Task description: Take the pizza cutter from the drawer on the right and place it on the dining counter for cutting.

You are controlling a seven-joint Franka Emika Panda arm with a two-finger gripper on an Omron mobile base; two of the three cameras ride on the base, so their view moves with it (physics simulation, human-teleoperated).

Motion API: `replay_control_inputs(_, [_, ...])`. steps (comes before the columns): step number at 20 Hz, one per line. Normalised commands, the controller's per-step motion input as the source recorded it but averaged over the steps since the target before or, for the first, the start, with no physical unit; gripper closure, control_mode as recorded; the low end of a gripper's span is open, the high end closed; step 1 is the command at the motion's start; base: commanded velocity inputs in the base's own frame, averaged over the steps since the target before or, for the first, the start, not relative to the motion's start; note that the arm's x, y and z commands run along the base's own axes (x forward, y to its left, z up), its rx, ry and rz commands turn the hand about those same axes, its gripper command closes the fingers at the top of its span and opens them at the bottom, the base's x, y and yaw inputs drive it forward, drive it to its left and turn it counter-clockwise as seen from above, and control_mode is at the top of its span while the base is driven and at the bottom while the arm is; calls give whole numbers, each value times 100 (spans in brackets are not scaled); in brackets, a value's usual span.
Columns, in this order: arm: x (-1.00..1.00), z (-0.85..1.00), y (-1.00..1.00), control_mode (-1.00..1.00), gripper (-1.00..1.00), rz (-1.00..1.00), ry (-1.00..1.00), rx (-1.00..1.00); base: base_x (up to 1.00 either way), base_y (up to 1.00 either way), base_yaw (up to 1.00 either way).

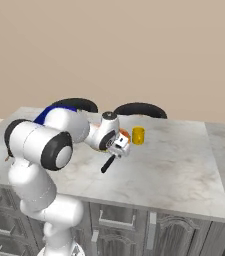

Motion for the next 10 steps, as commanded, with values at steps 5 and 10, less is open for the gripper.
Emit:
replay_control_inputs(5, [-92, 72, 22, -100, -100, 0, -19, -4, 0, 0, 0])
replay_control_inputs(10, [-100, 71, 44, -100, -100, 0, -12, -11, 0, 0, 0])
